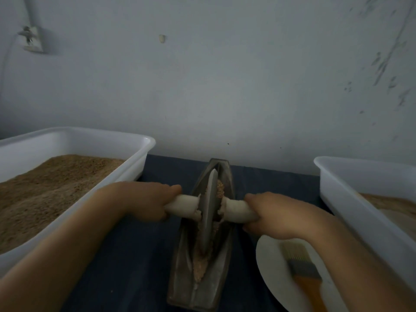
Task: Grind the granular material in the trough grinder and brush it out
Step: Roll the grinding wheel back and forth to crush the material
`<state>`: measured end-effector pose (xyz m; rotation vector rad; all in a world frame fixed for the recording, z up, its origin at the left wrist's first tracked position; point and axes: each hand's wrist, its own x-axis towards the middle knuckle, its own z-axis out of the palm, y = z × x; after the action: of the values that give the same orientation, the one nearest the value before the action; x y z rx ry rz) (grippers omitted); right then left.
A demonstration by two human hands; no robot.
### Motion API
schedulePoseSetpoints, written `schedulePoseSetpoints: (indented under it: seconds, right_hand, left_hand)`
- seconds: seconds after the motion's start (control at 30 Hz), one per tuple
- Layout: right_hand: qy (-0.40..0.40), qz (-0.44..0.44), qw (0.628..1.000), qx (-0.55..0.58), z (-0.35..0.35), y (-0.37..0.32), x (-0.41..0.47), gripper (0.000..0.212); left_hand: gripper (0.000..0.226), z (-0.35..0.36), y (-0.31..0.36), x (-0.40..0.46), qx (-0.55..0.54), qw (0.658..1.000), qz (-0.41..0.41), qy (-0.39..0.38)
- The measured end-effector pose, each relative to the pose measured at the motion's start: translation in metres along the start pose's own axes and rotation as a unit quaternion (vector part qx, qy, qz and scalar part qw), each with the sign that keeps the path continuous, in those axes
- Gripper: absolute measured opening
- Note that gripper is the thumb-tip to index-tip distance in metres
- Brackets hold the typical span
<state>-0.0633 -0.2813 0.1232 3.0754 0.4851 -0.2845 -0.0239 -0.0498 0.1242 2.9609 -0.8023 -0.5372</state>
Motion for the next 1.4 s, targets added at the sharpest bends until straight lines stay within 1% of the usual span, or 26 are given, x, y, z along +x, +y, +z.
schedulePoseSetpoints:
  seconds: [0.07,0.13,0.2,0.27,0.3,0.37,0.43,0.53,0.6,0.7,0.73,0.8,0.9,1.0,1.07,1.17,1.3,1.4]
  right_hand:
    - [0.057,0.019,0.998,-0.018,0.009,0.007,0.014,0.028]
    - [0.127,0.029,0.991,-0.039,0.019,0.014,0.026,0.029]
    - [0.191,0.038,0.979,-0.065,0.028,0.020,0.037,0.031]
    - [0.238,0.047,0.966,-0.092,0.035,0.024,0.044,0.033]
    - [0.258,0.050,0.960,-0.100,0.038,0.025,0.047,0.031]
    - [0.280,0.053,0.953,-0.107,0.039,0.025,0.048,0.027]
    - [0.270,0.047,0.956,-0.110,0.038,0.023,0.046,0.026]
    - [0.209,0.032,0.973,-0.093,0.030,0.020,0.035,0.024]
    - [0.145,0.024,0.987,-0.064,0.023,0.014,0.023,0.025]
    - [0.046,0.014,0.999,-0.021,0.009,0.003,0.005,0.032]
    - [0.018,0.006,1.000,-0.013,0.005,0.000,0.000,0.033]
    - [-0.022,-0.017,1.000,-0.001,-0.002,-0.004,-0.009,0.027]
    - [-0.053,-0.032,0.998,0.016,-0.007,-0.006,-0.017,0.020]
    - [-0.043,-0.023,0.999,0.017,-0.005,-0.003,-0.010,0.021]
    - [-0.017,-0.012,1.000,0.018,0.000,0.001,-0.001,0.021]
    - [0.053,0.013,0.999,0.004,0.010,0.010,0.016,0.019]
    - [0.181,0.031,0.982,-0.054,0.024,0.022,0.036,0.021]
    - [0.260,0.049,0.958,-0.115,0.032,0.024,0.046,0.021]
  left_hand:
    - [0.035,0.004,-0.003,0.012,0.028,0.998,-0.012,0.058]
    - [0.036,0.010,-0.007,0.026,0.067,0.987,-0.018,0.145]
    - [0.036,0.019,-0.011,0.040,0.095,0.967,-0.026,0.236]
    - [0.036,0.028,-0.012,0.050,0.111,0.944,-0.033,0.310]
    - [0.036,0.031,-0.012,0.052,0.111,0.935,-0.033,0.336]
    - [0.036,0.034,-0.012,0.054,0.109,0.928,-0.032,0.356]
    - [0.037,0.032,-0.013,0.052,0.112,0.933,-0.033,0.340]
    - [0.039,0.023,-0.011,0.043,0.114,0.956,-0.032,0.269]
    - [0.041,0.017,-0.008,0.031,0.099,0.974,-0.021,0.204]
    - [0.040,0.006,-0.004,0.011,0.051,0.996,-0.011,0.073]
    - [0.038,0.003,-0.003,0.005,0.034,0.999,-0.007,0.034]
    - [0.034,-0.002,-0.002,-0.006,0.017,1.000,0.002,-0.019]
    - [0.033,-0.005,-0.001,-0.012,0.011,0.999,0.010,-0.046]
    - [0.033,-0.003,-0.003,-0.008,-0.005,0.999,0.007,-0.034]
    - [0.034,0.000,-0.004,0.001,-0.002,1.000,-0.003,-0.003]
    - [0.036,0.007,-0.007,0.021,0.056,0.993,-0.016,0.104]
    - [0.036,0.022,-0.011,0.046,0.121,0.954,-0.034,0.272]
    - [0.035,0.031,-0.013,0.054,0.116,0.929,-0.036,0.349]
